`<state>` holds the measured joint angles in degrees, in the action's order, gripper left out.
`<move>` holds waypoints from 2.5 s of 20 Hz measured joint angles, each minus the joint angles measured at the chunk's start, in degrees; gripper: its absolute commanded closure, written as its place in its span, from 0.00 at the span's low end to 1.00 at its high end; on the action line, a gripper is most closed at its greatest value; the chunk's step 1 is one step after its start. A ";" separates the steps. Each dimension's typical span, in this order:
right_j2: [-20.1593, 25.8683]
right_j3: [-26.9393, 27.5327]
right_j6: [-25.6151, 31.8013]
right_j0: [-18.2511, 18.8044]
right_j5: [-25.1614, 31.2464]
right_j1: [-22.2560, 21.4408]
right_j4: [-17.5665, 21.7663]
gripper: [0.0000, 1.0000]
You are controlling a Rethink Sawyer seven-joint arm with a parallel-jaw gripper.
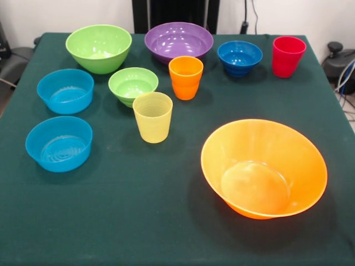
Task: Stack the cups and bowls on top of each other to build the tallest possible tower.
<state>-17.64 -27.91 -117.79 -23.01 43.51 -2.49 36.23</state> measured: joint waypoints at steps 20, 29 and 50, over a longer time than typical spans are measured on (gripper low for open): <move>1.79 0.47 7.09 5.13 -0.49 0.01 -0.99 0.00; 2.74 0.32 8.66 5.66 -1.02 -0.42 -2.57 0.00; 3.01 -10.70 8.66 5.68 -3.26 -6.98 -3.26 0.00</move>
<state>-14.63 -38.61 -109.13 -17.33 40.25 -9.47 32.97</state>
